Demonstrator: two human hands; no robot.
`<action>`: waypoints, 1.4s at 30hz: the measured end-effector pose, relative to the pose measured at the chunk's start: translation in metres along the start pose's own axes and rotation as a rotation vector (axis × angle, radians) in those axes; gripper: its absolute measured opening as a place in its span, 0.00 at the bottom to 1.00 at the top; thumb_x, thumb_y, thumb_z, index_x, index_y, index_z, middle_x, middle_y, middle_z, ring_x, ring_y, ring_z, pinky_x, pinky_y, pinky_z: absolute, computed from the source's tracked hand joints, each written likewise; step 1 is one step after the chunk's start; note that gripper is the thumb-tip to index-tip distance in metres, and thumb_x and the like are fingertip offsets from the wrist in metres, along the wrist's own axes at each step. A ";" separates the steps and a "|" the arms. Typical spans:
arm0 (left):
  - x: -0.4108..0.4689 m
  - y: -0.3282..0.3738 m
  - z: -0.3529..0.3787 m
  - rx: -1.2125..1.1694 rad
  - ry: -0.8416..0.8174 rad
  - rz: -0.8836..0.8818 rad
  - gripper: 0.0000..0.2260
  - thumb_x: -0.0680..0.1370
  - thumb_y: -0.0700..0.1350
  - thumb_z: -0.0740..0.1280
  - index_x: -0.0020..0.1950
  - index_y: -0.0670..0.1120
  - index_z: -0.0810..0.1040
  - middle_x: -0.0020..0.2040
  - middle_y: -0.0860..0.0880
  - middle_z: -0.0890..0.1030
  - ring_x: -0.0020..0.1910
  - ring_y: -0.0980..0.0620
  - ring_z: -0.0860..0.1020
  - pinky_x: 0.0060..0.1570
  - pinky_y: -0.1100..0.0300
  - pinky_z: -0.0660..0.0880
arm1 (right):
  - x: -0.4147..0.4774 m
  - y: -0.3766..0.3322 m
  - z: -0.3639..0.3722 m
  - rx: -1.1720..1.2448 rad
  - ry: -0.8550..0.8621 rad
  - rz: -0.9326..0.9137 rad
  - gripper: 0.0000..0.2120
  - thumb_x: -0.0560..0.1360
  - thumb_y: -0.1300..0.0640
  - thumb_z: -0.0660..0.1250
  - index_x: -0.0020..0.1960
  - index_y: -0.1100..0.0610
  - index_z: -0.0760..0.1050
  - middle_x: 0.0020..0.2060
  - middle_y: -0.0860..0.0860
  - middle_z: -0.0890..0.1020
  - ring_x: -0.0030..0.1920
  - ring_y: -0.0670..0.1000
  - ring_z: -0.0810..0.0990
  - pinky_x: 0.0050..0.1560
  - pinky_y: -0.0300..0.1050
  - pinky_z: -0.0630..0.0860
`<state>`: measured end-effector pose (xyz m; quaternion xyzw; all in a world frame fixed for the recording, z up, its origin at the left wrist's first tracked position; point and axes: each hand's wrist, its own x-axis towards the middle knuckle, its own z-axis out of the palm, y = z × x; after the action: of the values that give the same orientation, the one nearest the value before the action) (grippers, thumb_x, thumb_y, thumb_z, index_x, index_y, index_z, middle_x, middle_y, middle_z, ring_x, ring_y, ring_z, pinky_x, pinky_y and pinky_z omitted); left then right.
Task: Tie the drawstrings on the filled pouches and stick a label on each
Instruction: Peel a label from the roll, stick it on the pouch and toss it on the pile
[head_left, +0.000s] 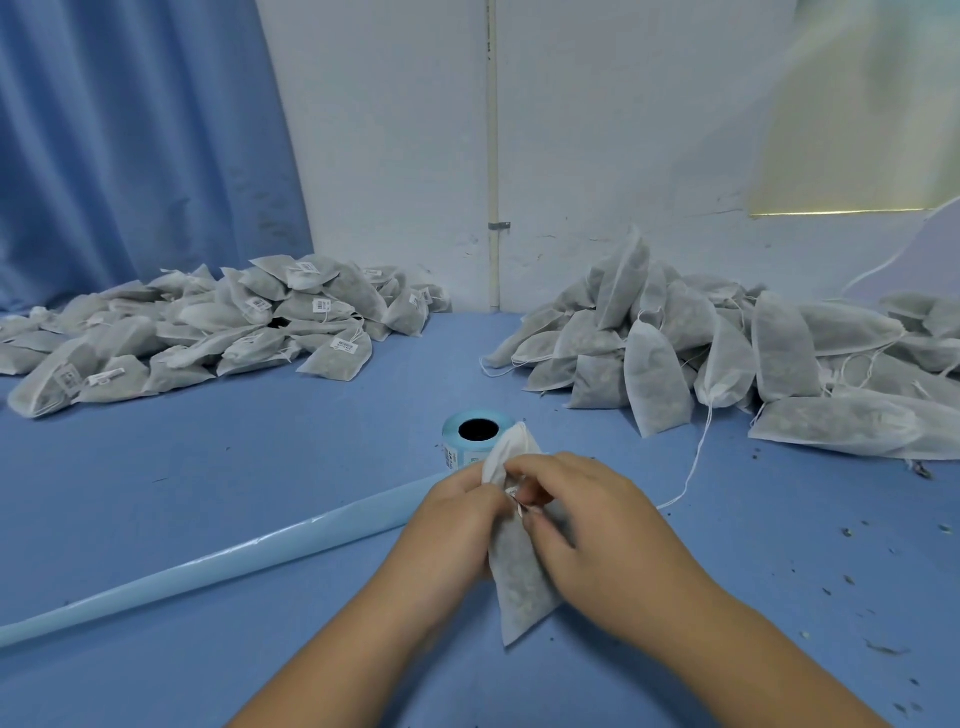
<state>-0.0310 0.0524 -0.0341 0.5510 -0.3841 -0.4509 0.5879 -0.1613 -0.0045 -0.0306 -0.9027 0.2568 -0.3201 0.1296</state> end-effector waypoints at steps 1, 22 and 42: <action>0.000 0.000 0.000 -0.009 0.014 -0.002 0.14 0.64 0.40 0.59 0.44 0.44 0.81 0.42 0.40 0.80 0.45 0.44 0.77 0.51 0.47 0.70 | 0.000 0.001 -0.001 0.013 -0.024 -0.002 0.13 0.75 0.59 0.63 0.58 0.47 0.74 0.48 0.41 0.77 0.50 0.43 0.73 0.53 0.43 0.71; -0.003 0.002 -0.005 0.088 -0.038 0.093 0.09 0.80 0.47 0.67 0.56 0.45 0.82 0.52 0.45 0.85 0.55 0.46 0.83 0.61 0.43 0.76 | 0.004 0.006 -0.004 0.876 0.051 0.602 0.06 0.67 0.55 0.77 0.40 0.55 0.82 0.38 0.56 0.85 0.37 0.51 0.83 0.36 0.43 0.77; -0.004 -0.002 -0.008 0.053 -0.119 0.105 0.16 0.73 0.53 0.71 0.54 0.43 0.83 0.54 0.41 0.84 0.57 0.42 0.82 0.61 0.47 0.74 | 0.006 0.000 0.001 0.601 0.212 0.536 0.20 0.73 0.51 0.70 0.29 0.59 0.67 0.25 0.48 0.67 0.28 0.46 0.65 0.31 0.42 0.64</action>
<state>-0.0249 0.0590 -0.0370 0.5177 -0.4583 -0.4410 0.5722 -0.1565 -0.0073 -0.0281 -0.6879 0.3896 -0.4268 0.4391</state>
